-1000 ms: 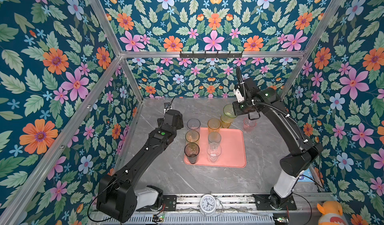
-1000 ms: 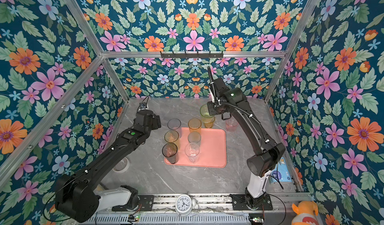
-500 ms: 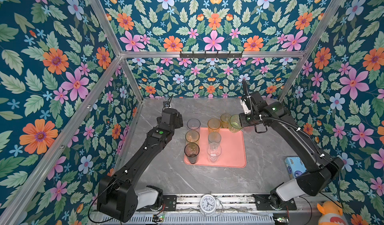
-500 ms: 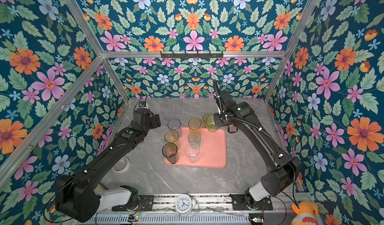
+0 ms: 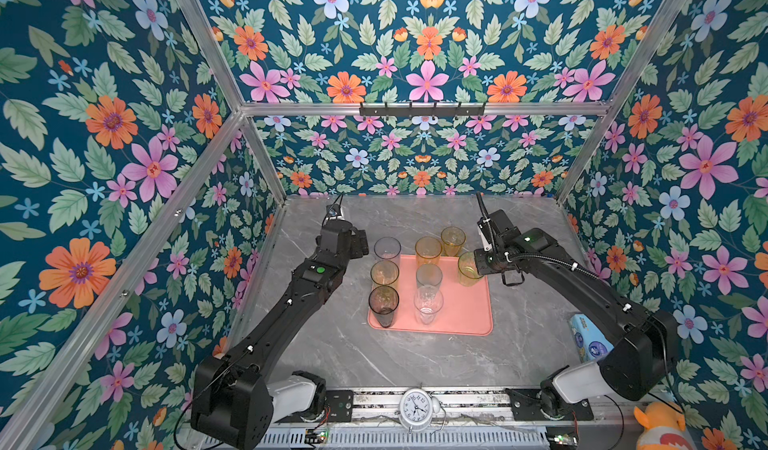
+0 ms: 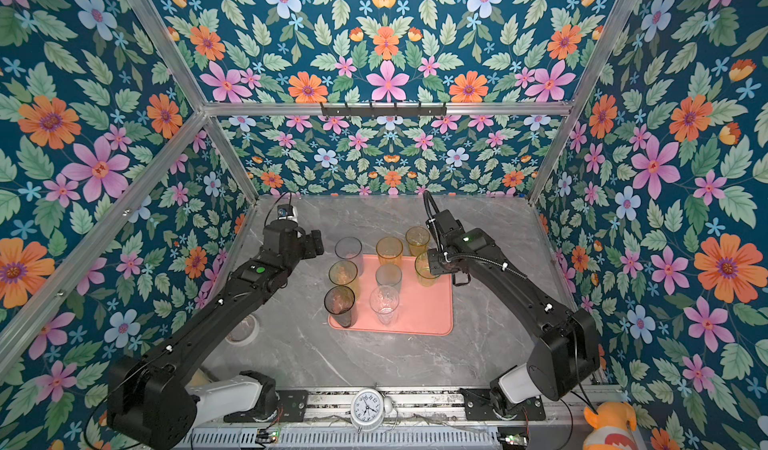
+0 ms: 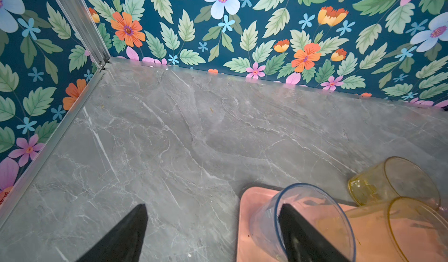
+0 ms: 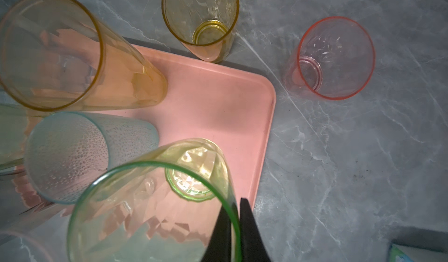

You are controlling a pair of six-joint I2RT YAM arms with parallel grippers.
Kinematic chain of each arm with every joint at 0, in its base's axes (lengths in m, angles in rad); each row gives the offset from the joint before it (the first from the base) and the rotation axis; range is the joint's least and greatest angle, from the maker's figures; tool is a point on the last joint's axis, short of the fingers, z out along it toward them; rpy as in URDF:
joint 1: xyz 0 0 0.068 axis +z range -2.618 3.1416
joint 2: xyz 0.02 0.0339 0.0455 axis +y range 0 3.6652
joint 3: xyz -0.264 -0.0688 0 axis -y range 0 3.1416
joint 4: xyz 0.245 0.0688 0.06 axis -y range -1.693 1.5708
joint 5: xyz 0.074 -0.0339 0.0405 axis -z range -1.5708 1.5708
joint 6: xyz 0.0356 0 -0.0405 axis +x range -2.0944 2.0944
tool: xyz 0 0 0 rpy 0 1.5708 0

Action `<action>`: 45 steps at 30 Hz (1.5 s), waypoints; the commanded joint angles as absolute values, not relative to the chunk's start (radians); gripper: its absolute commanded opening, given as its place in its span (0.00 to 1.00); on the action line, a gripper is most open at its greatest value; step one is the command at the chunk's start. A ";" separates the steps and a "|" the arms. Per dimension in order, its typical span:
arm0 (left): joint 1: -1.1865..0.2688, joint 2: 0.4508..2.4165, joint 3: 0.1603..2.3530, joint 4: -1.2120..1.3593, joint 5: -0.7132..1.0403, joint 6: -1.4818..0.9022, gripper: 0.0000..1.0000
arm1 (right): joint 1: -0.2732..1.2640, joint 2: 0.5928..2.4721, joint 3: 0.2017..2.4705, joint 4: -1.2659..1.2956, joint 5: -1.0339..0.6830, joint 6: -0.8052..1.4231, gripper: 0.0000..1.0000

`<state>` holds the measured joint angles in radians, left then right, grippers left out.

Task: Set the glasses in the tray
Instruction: 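Carry the green glass with the right gripper over the tray's far corner, then lower the green glass onto the tray and open the right gripper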

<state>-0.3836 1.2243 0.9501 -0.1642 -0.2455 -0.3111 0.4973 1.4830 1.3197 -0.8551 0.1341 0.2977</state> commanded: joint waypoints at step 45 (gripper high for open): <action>-0.382 1.196 0.899 -0.160 -0.232 -0.330 0.87 | 0.465 1.757 1.305 -0.635 0.180 0.316 0.00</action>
